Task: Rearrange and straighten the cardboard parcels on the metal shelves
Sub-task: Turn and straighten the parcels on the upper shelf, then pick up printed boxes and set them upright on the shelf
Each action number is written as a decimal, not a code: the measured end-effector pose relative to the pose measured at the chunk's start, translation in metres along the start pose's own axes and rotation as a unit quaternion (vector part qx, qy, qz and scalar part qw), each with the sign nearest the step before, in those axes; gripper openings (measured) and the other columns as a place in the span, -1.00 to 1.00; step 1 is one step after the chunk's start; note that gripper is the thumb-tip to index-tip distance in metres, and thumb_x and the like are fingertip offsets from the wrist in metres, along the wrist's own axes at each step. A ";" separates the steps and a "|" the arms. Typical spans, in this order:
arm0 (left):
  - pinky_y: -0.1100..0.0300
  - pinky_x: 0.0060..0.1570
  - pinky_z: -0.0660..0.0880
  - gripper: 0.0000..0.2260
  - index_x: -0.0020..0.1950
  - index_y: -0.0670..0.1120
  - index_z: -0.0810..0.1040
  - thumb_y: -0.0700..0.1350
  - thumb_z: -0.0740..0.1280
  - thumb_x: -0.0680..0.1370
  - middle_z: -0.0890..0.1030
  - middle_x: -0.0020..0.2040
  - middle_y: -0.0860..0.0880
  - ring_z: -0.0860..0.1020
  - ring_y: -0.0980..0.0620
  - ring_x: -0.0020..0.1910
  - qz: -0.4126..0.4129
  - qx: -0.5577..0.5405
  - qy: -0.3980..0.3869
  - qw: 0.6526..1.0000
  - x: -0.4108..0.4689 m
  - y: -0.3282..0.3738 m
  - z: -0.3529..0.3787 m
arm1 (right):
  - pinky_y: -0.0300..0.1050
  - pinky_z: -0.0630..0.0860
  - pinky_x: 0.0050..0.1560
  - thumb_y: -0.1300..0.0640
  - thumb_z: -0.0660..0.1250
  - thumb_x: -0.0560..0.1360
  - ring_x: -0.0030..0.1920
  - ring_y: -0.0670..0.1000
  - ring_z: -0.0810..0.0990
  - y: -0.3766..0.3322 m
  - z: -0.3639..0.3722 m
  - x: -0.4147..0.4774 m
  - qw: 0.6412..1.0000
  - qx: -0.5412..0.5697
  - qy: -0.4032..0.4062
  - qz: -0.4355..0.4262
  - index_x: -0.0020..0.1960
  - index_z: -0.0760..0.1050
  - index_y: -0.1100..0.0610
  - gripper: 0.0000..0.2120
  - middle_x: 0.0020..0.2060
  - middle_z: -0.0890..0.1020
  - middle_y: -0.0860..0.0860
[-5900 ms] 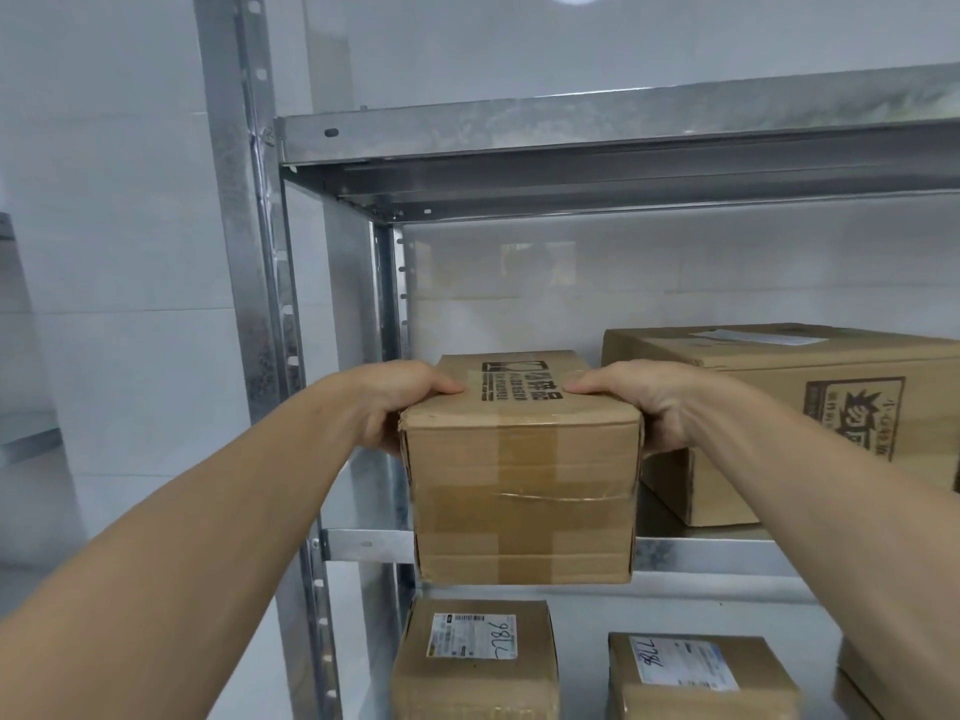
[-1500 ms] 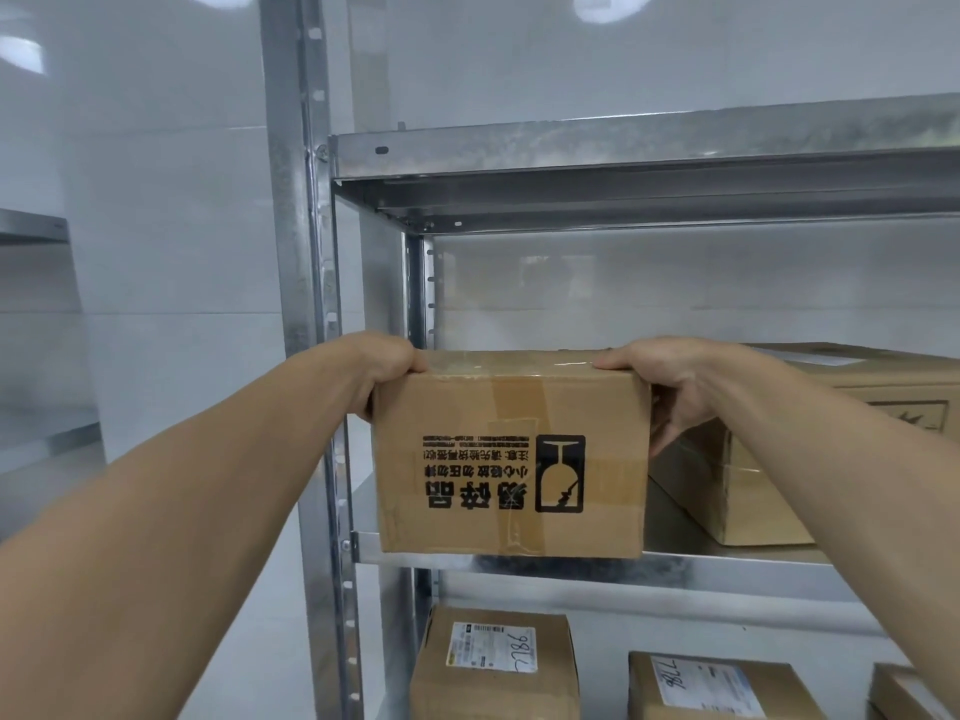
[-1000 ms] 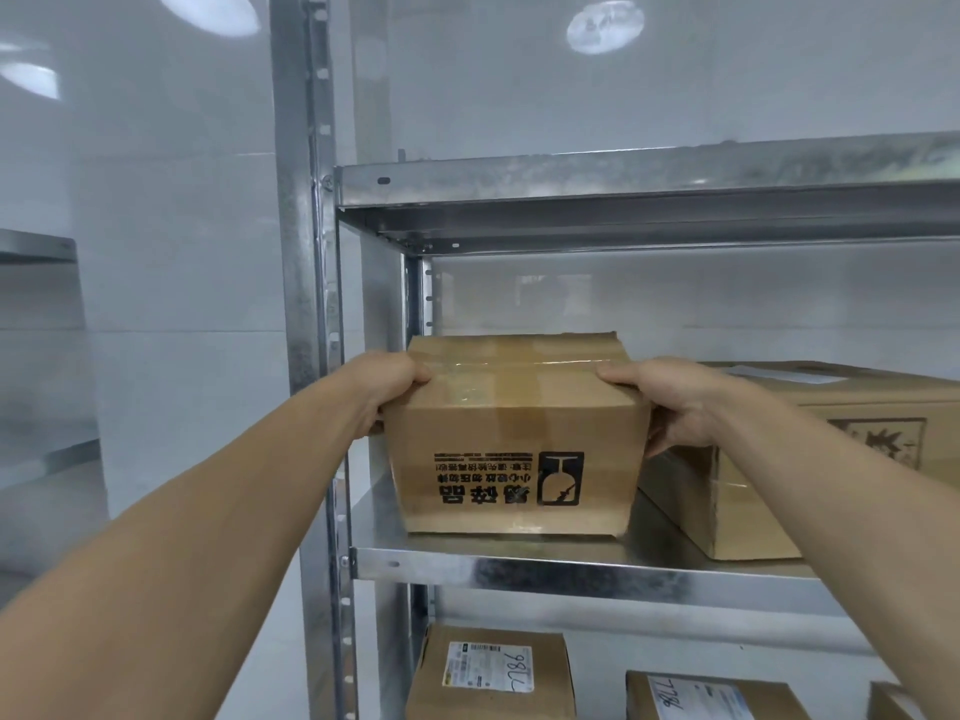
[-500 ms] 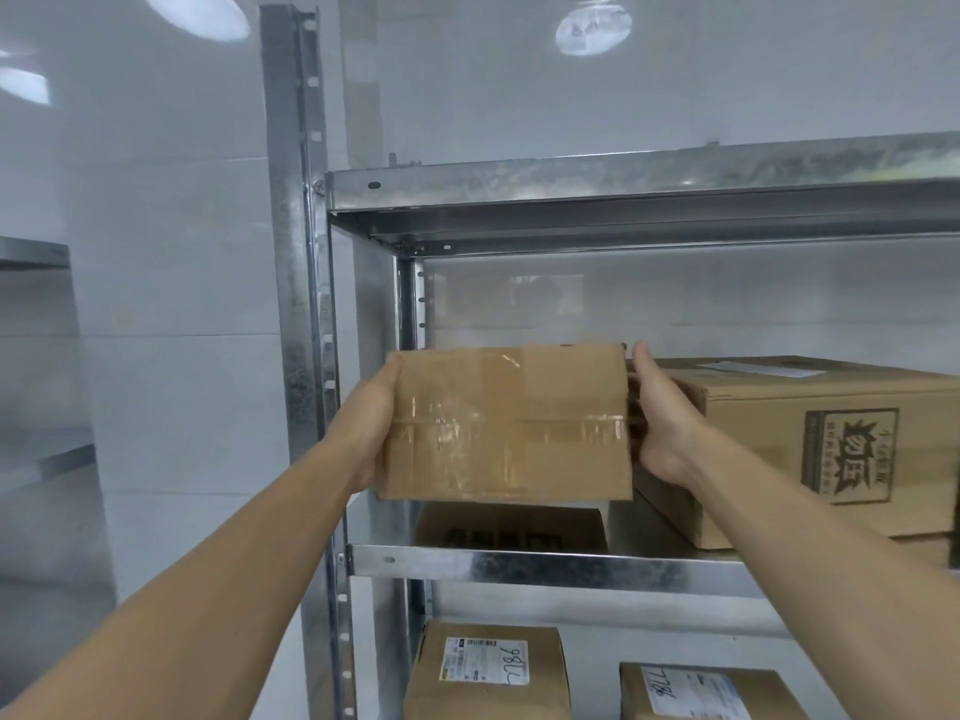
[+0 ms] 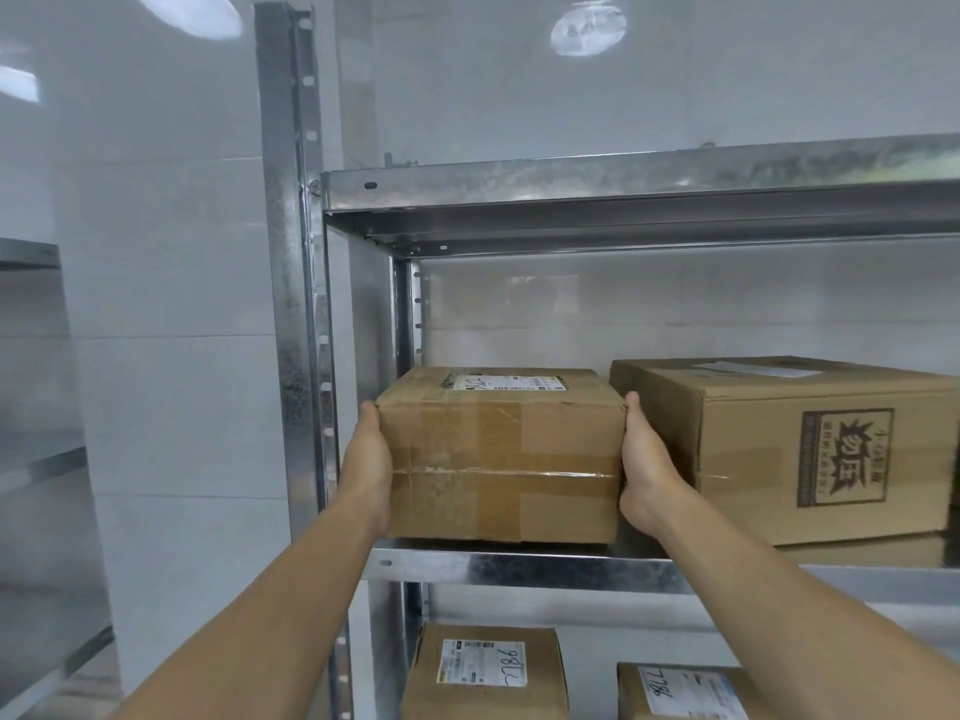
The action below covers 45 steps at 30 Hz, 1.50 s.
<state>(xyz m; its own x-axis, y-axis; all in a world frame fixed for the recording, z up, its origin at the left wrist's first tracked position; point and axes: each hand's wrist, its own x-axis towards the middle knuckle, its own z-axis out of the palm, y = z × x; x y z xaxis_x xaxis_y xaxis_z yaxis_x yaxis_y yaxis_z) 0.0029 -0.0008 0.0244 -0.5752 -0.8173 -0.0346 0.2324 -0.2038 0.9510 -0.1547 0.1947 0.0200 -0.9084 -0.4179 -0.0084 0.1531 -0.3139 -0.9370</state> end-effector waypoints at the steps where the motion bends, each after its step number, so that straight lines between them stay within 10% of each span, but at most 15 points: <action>1: -0.21 0.32 0.46 -0.42 0.43 0.06 0.48 0.39 0.02 0.62 0.59 0.30 -0.13 0.55 -0.19 0.24 0.000 0.008 0.006 1.000 0.000 -0.003 -0.001 | 0.26 0.46 0.37 -0.46 0.10 0.55 0.17 0.16 0.63 0.003 0.001 0.001 1.000 -0.008 0.001 0.007 0.31 0.56 -0.07 -0.39 0.14 0.69 0.11; 22: -0.06 0.32 0.42 -0.32 0.53 -0.06 0.37 0.36 -0.09 0.64 0.53 0.37 -0.16 0.51 -0.18 0.28 0.024 0.071 0.065 0.995 0.067 -0.018 0.015 | 0.09 0.49 0.30 -0.38 0.01 0.63 0.01 0.09 0.62 0.023 0.022 0.068 0.999 -0.033 0.024 0.005 0.13 0.52 -0.01 -0.48 -0.02 0.66 0.07; 31: -0.09 0.33 0.44 -0.36 0.43 0.05 0.47 0.44 -0.02 0.59 0.59 0.22 -0.10 0.55 -0.15 0.19 0.010 0.016 0.027 0.999 0.064 -0.009 0.010 | 0.15 0.43 0.42 -0.37 0.02 0.64 0.24 0.14 0.60 0.015 0.021 0.066 0.997 -0.080 0.014 0.006 0.39 0.51 0.07 -0.36 0.18 0.66 0.10; 40: 0.12 0.51 0.11 -0.52 0.60 0.07 0.28 0.18 0.00 0.72 0.31 0.58 0.05 0.26 0.02 0.56 0.270 0.168 0.048 0.947 0.026 0.035 0.023 | 0.17 0.06 0.60 -0.33 -0.01 0.66 0.58 0.12 0.24 -0.032 0.024 0.044 0.989 -0.132 0.033 -0.065 0.64 0.21 0.03 -0.33 0.59 0.30 0.04; 45: -0.14 0.53 0.20 -0.49 0.53 0.08 0.41 0.25 0.02 0.65 0.43 0.50 0.06 0.35 -0.04 0.50 0.255 0.164 -0.016 0.953 0.013 0.055 0.052 | 0.21 0.11 0.60 -0.39 0.00 0.62 0.60 0.13 0.22 -0.061 0.025 0.027 0.981 -0.162 0.017 -0.106 0.65 0.14 0.03 -0.25 0.61 0.25 0.05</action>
<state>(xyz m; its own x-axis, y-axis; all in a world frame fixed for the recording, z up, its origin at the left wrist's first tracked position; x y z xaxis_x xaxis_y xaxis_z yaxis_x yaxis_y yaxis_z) -0.0322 0.0057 0.0925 -0.4783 -0.7463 0.4628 0.2342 0.3995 0.8863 -0.1790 0.1808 0.0858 -0.9196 -0.3430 0.1914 -0.1662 -0.1017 -0.9808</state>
